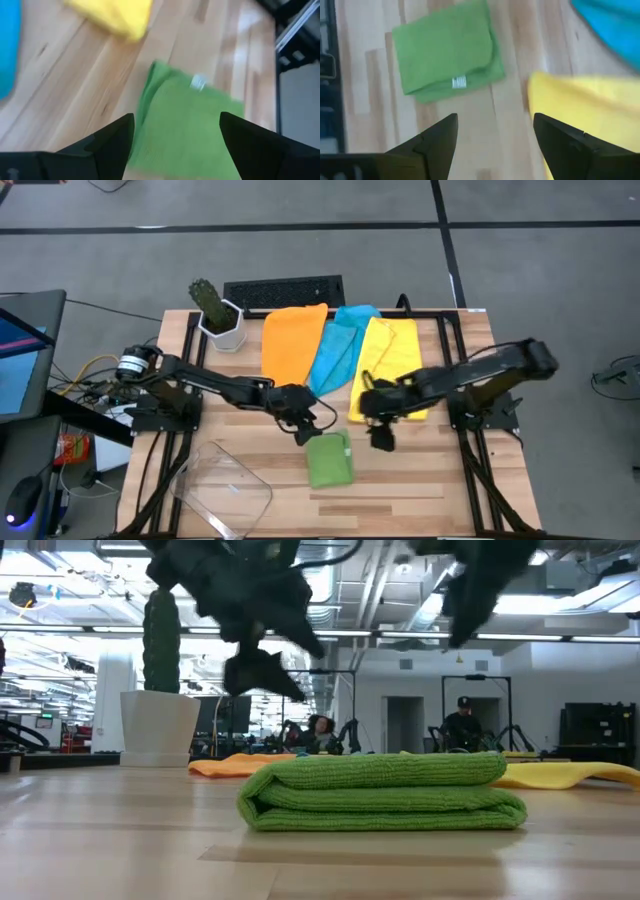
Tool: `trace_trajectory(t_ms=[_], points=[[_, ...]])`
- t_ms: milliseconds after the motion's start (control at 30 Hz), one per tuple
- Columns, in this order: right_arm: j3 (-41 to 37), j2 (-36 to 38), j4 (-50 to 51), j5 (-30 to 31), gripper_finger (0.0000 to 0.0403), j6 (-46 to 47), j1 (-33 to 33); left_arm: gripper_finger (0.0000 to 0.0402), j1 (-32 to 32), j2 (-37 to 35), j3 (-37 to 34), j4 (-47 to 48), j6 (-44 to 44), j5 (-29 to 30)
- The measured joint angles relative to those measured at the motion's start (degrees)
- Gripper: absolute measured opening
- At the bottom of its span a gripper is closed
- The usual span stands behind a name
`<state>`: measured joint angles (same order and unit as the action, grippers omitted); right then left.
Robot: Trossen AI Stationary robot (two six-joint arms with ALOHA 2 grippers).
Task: Fold microfiber towels
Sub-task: Put the green microfiber towel into the transparent bin
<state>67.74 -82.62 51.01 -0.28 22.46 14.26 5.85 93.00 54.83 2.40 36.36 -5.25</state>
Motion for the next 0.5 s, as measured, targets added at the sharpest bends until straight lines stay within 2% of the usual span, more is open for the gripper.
trace_trajectory(t_ms=[167,267,433,500], points=[[-4.48,10.06,6.87,4.97,0.0286,14.86,5.53,0.0288,0.46,2.84,4.86,3.37,-5.58,2.35],[-6.3,14.26,5.57,9.64,0.0286,22.26,9.1,0.0288,0.66,7.23,10.43,9.89,-10.17,2.56],[-7.61,17.59,7.6,14.86,0.0286,29.25,13.02,0.0289,1.14,14.68,20.76,18.36,-17.58,1.48],[-7.67,17.96,7.87,15.82,0.0286,30.64,14.28,0.0289,1.49,16.77,22.9,22.23,-19.85,1.42]])
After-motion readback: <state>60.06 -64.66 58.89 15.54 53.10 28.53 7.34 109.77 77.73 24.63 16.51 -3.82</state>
